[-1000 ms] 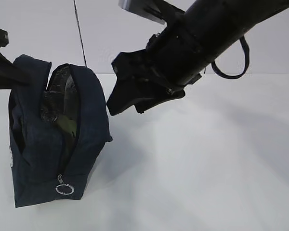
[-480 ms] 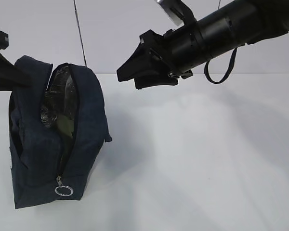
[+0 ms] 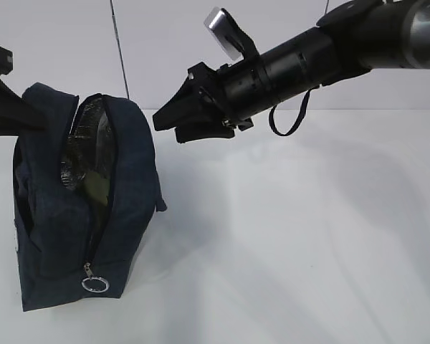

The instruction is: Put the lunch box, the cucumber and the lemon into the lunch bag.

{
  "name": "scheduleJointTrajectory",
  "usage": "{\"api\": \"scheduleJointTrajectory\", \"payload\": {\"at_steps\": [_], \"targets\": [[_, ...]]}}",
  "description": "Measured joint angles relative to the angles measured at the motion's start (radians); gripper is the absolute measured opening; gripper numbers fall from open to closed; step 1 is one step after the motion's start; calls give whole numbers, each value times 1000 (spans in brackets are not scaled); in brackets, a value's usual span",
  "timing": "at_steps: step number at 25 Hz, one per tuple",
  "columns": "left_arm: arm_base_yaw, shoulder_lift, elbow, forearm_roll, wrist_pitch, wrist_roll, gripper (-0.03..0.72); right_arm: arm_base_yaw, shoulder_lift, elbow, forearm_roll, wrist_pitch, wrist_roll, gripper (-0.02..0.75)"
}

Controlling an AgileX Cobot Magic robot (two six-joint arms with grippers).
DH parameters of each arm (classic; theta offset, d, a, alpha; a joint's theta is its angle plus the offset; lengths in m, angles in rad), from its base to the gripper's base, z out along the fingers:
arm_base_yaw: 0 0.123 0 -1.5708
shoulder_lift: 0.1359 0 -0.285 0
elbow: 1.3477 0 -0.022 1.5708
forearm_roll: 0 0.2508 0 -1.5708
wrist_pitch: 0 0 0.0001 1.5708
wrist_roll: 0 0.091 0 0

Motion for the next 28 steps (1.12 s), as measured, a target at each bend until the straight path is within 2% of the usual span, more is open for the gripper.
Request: {"api": "scheduleJointTrajectory", "payload": {"at_steps": [5, 14, 16, 22, 24, 28], "targets": [[0, 0, 0, 0, 1, 2, 21, 0, 66, -48, 70, 38, -33, 454], [0, 0, 0, 0, 2, 2, 21, 45, 103, -71, 87, 40, -74, 445], [0, 0, 0, 0, 4, 2, 21, 54, 119, -80, 89, 37, -75, 398], [0, 0, 0, 0, 6, 2, 21, 64, 126, -98, 98, 23, -79, 162], [0, 0, 0, 0, 10, 2, 21, 64, 126, -102, 98, 28, -79, 130], [0, 0, 0, 0, 22, 7, 21, 64, 126, -115, 98, 63, -79, 113]]}}
